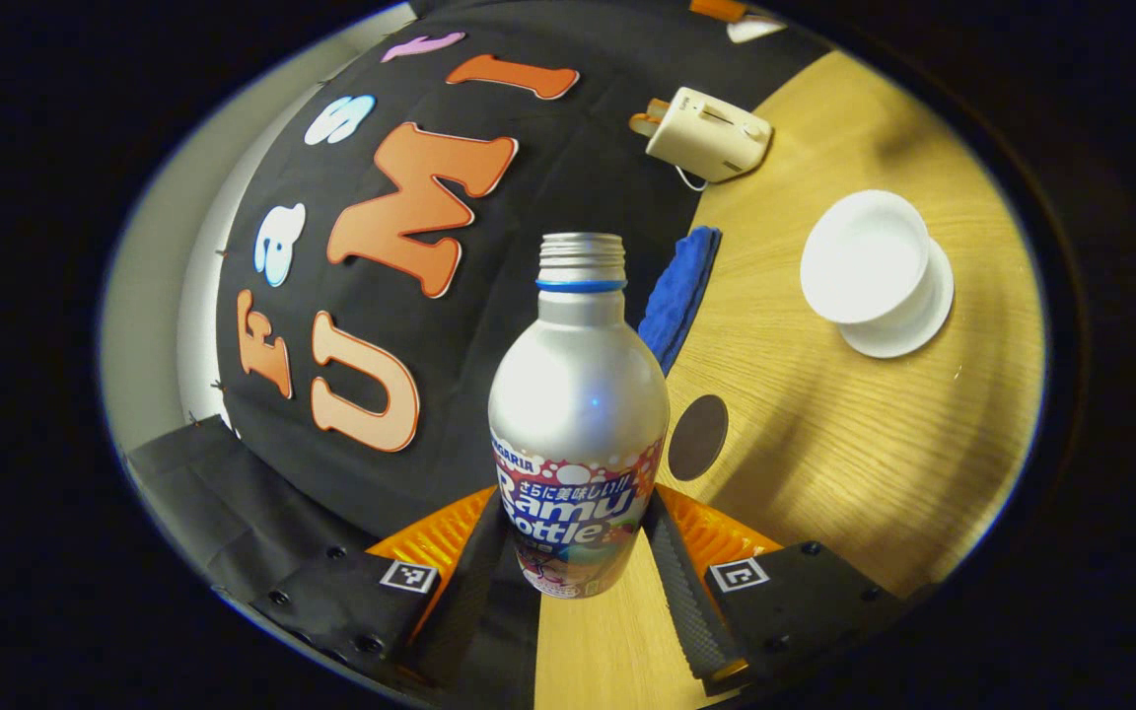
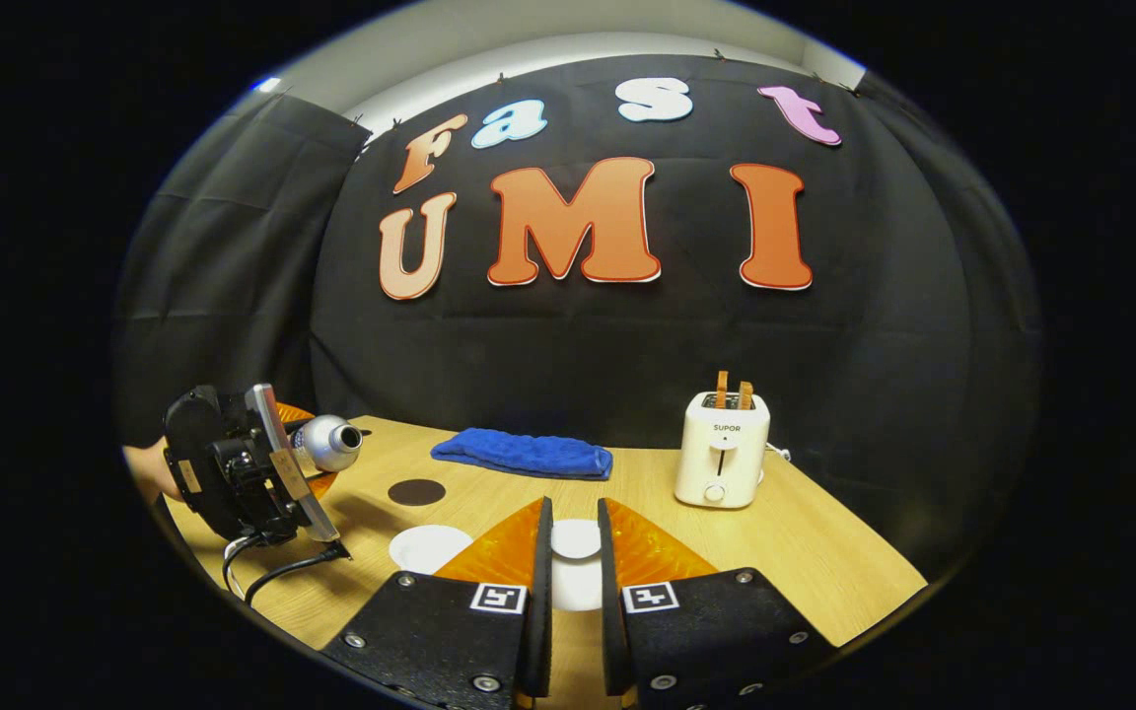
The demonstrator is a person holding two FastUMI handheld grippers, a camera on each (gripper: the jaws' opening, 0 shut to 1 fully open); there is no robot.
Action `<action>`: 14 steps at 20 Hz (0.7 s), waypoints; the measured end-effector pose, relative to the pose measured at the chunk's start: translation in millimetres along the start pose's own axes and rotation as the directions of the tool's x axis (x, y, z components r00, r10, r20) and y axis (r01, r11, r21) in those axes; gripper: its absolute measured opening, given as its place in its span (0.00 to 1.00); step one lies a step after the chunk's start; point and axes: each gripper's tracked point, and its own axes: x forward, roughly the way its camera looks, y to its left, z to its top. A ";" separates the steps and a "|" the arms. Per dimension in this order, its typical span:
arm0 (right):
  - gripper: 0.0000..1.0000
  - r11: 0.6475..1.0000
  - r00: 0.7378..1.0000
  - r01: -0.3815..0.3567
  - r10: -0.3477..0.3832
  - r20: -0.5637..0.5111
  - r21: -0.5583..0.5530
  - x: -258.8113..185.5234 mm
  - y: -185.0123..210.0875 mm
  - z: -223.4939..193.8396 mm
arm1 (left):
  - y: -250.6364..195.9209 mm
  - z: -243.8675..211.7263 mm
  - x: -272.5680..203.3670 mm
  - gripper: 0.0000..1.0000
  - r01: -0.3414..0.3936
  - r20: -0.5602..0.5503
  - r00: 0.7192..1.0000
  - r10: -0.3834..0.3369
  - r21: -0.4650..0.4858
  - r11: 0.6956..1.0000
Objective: Open the teacup lid with one hand, grasp the water bottle and pour water into the teacup with the other hand; after pouring, place the water bottle on the coaster and then close the teacup lid.
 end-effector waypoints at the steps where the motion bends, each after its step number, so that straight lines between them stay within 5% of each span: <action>1: 0.22 1.000 1.000 -0.003 0.003 0.001 0.004 -1.1 0.2 1.2 | 0.5 0.8 -0.7 0.84 0.001 0.004 1.000 -0.001 0.020 1.000; 7: 0.22 1.000 1.000 0.008 -0.008 0.011 0.028 -7.4 -11.7 4.7 | 5.9 12.5 6.0 0.84 -0.024 0.052 0.999 0.015 0.192 0.981; 14: 0.22 1.000 1.000 0.022 -0.022 0.015 0.018 -13.9 -23.2 3.6 | 7.2 31.0 7.2 0.80 -0.051 0.105 0.994 0.010 0.396 0.917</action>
